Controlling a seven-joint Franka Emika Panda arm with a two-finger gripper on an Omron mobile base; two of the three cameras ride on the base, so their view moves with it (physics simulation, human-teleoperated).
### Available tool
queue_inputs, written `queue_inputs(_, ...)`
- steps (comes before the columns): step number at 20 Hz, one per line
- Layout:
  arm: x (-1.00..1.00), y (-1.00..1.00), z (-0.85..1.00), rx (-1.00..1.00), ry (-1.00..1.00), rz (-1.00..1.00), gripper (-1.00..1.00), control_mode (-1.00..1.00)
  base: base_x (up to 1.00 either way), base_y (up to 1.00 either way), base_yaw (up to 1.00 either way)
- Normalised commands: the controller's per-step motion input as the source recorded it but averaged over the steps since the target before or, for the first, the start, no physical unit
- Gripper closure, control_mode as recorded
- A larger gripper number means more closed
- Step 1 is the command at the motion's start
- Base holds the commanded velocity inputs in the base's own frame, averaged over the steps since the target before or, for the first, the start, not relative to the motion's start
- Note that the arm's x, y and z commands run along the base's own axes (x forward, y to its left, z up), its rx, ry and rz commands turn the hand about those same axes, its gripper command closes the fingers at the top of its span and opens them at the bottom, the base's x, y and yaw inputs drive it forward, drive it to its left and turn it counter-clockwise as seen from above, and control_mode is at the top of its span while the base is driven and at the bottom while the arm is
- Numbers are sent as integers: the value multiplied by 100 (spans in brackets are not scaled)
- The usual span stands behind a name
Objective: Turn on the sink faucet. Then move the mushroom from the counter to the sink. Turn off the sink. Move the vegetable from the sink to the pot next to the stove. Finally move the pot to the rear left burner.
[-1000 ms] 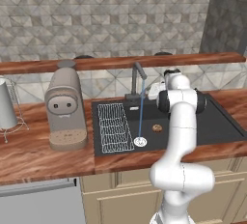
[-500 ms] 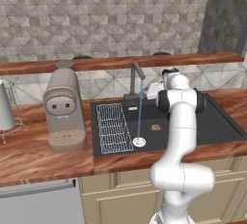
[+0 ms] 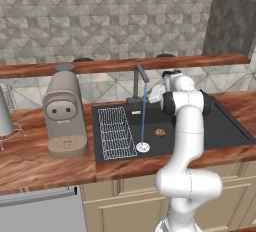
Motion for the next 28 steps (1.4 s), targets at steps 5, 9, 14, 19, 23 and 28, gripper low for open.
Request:
queue_inputs(5, -2, 95, 0, 0, 0, 15, -100, -100, 0, 0, 0)
queue_inputs(9, 0, 52, -11, 0, 0, 8, -100, -100, 0, 0, 0)
queue_inputs(14, 0, -21, -37, 7, -2, 0, -100, -100, 0, 0, 0)
queue_inputs(19, 0, -51, -45, 14, -9, 0, -100, -100, 0, 0, 0)
queue_inputs(23, 0, -53, -36, 15, -8, 0, -100, -100, 0, 0, 0)
queue_inputs(28, 0, -54, -31, 15, -7, 0, -100, -100, 0, 0, 0)
